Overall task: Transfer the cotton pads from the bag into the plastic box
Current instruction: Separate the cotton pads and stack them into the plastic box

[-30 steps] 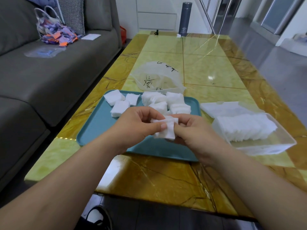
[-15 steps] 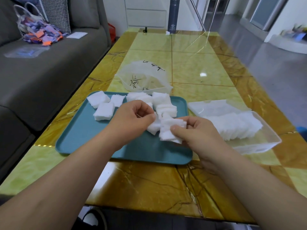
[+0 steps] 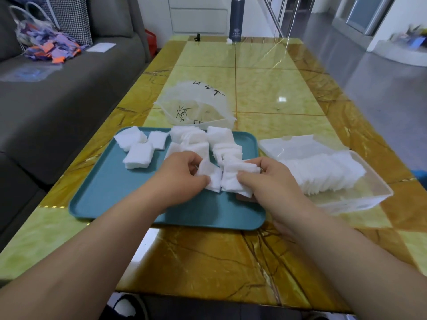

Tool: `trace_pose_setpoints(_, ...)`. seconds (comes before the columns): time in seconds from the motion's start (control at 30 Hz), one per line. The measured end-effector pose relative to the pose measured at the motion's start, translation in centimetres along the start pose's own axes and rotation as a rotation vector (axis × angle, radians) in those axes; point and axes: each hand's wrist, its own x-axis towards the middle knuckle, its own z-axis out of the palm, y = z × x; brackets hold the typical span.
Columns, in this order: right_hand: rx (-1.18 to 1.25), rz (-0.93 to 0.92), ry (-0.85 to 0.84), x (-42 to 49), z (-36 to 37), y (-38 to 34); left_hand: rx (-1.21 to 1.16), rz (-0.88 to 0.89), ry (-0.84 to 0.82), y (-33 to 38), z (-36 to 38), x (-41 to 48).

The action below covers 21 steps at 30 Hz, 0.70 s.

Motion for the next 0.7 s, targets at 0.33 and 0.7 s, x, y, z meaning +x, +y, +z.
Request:
trace_pose_setpoints(0.33, 0.0, -0.03, -0.032, -1.0, 0.3, -1.0, -0.582, 0.057, -0.22, 0.0, -2.4, -1.5)
trace_pose_setpoints(0.7, 0.116, -0.058, -0.201, -1.2, 0.3, -1.5, -0.509, 0.083, -0.158, -0.1, -1.6, -1.5)
